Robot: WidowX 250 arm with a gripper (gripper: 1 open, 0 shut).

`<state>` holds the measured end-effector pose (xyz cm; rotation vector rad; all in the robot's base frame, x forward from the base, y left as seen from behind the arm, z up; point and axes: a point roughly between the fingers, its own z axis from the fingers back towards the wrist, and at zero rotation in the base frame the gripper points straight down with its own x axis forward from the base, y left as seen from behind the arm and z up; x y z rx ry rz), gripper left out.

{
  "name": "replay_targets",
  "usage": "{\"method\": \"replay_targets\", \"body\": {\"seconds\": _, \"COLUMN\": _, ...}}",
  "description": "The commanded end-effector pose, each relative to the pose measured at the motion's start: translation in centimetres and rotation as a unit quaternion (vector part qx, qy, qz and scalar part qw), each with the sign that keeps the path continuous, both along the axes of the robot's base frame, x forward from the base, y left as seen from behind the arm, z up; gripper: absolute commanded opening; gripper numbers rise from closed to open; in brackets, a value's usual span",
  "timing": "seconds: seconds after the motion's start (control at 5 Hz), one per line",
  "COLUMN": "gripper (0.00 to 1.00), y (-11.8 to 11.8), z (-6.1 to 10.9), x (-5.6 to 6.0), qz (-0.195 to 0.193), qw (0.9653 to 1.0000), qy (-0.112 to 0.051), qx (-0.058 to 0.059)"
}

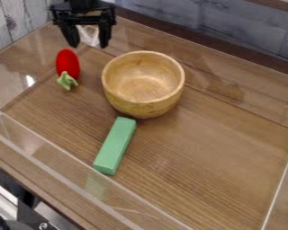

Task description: Move the red fruit to the left

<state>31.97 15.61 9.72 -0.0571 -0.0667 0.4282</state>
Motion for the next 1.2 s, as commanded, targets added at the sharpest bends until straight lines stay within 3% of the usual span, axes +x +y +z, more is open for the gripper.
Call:
{"method": "replay_targets", "body": {"seconds": 0.0, "gripper": 1.00, "y": -1.3, "z": 3.4, "x": 0.3, "qz": -0.035, "qw": 0.9987, "qy": -0.034, "qx": 0.013}}
{"method": "replay_targets", "body": {"seconds": 0.2, "gripper": 1.00, "y": -4.5, "z": 3.9, "x": 0.2, "qz": -0.073, "qw": 0.9967, "qy": -0.035, "qx": 0.009}}
{"method": "replay_targets", "body": {"seconds": 0.4, "gripper": 1.00, "y": -7.7, "z": 4.1, "x": -0.3, "qz": -0.122, "qw": 0.9918, "qy": -0.037, "qx": 0.011}}
{"method": "replay_targets", "body": {"seconds": 0.8, "gripper": 1.00, "y": -7.0, "z": 4.5, "x": -0.9, "qz": -0.135, "qw": 0.9897, "qy": -0.043, "qx": 0.020}}
{"method": "replay_targets", "body": {"seconds": 1.0, "gripper": 1.00, "y": -6.2, "z": 4.7, "x": -0.6, "qz": -0.092, "qw": 0.9944, "qy": -0.045, "qx": 0.025}}
